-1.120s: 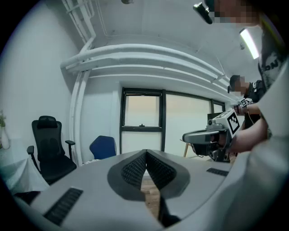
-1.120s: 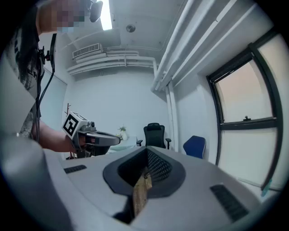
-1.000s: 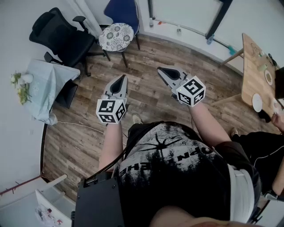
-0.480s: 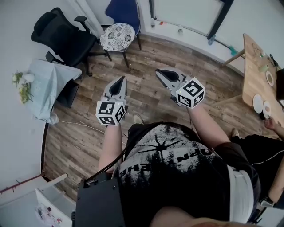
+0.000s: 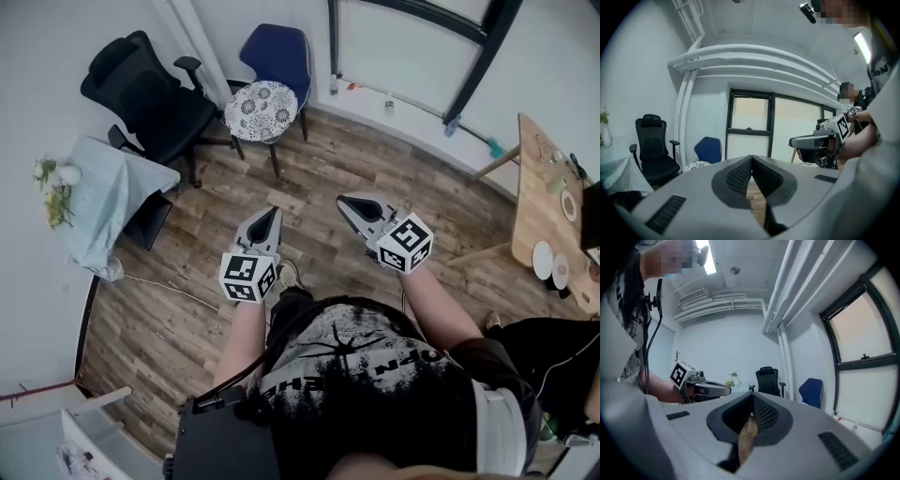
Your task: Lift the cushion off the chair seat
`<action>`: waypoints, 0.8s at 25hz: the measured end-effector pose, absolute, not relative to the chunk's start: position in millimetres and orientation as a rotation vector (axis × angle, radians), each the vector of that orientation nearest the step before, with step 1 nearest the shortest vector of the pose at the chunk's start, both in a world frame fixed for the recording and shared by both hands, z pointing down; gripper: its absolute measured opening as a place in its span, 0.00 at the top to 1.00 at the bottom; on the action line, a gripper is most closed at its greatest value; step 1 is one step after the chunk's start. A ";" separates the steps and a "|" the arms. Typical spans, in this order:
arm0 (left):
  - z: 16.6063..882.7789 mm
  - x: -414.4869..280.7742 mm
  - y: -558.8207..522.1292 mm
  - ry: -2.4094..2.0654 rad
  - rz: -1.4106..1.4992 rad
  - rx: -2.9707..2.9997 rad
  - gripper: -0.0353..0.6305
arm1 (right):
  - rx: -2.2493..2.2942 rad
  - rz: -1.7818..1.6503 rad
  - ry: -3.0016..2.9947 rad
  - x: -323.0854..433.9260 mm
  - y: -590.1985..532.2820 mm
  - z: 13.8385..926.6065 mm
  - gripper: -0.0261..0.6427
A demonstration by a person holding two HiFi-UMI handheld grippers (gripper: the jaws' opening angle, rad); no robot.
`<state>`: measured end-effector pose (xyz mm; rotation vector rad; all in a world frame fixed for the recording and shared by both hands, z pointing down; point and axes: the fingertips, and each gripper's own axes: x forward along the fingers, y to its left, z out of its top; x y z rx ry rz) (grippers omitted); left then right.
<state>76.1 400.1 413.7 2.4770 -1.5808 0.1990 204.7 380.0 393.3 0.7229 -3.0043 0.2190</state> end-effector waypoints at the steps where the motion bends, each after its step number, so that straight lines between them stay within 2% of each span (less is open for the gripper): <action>1: 415.1 74.0 397.4 -1.577 0.193 2.476 0.93 | 0.724 0.220 -2.998 202.3 377.1 395.5 0.94; 20: 438.9 -52.6 270.2 -1.452 0.202 2.481 0.93 | 0.827 0.270 -2.952 75.3 253.6 401.2 0.94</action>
